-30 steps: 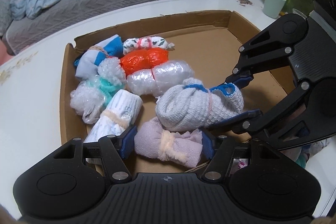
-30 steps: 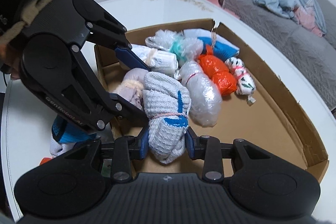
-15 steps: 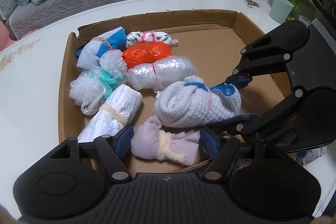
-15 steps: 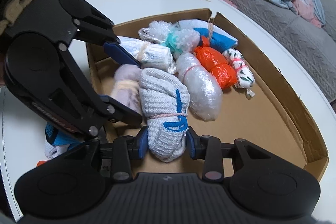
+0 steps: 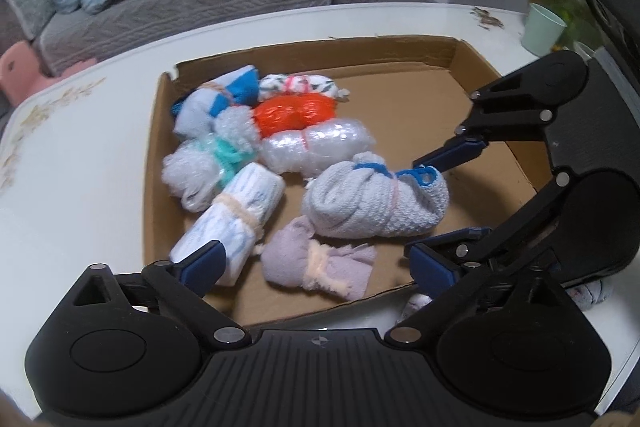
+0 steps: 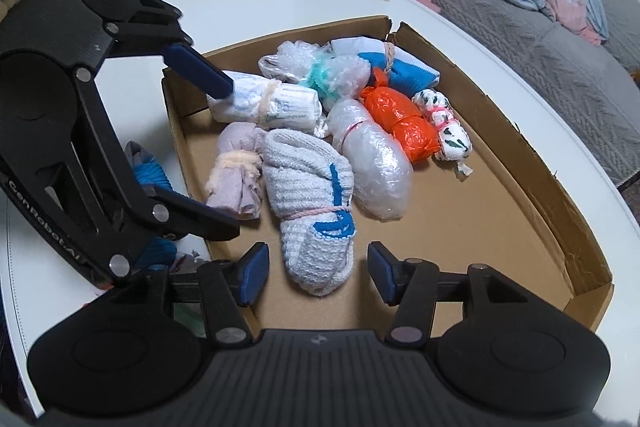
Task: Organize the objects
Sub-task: 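Carry both socks into the box and open both tools to release them, then move both tools back to the sock pile on the table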
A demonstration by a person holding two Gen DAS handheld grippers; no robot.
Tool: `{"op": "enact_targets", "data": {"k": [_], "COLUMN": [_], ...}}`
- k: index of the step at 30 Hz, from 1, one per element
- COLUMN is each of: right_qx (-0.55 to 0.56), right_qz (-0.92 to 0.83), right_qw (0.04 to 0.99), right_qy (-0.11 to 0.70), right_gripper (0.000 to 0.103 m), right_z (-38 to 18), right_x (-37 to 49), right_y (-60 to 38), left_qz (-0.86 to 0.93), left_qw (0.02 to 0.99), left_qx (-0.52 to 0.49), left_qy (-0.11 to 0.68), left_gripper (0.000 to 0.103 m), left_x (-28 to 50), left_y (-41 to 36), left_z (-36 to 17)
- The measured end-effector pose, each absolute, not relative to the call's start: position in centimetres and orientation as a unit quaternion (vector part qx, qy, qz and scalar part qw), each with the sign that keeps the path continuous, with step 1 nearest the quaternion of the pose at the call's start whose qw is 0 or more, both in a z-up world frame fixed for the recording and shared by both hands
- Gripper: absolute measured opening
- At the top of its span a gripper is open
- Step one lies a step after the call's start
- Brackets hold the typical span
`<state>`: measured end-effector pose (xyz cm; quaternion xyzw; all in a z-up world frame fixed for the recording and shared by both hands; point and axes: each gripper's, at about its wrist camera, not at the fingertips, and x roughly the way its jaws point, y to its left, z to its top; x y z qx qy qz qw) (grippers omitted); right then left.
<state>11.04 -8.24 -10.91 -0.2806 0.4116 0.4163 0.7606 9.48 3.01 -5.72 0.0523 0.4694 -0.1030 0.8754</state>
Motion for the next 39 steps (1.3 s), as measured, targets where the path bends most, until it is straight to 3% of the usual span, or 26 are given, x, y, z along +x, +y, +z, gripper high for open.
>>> {"op": "enact_targets", "data": {"k": [17,39], "right_qx": [-0.231,-0.074], "right_qz": [0.333,0.263], "right_qw": [0.813,0.893], "right_qy": [0.417,0.358], "right_gripper": [0.078,0.093], "right_z": [-8.3,-5.7], "right_x": [8.7,-1.4], "right_y": [-9.7,-16.1], "left_qz": [-0.042,-0.01], "left_qw": [0.894,0.912], "left_qx": [-0.024,-0.071], "left_qy": [0.445,0.405], "left_gripper": [0.103,0.103], "left_x": [5.5,-2.9], "left_y": [4.1,4.8], "left_z": [-3.6,-3.5]}}
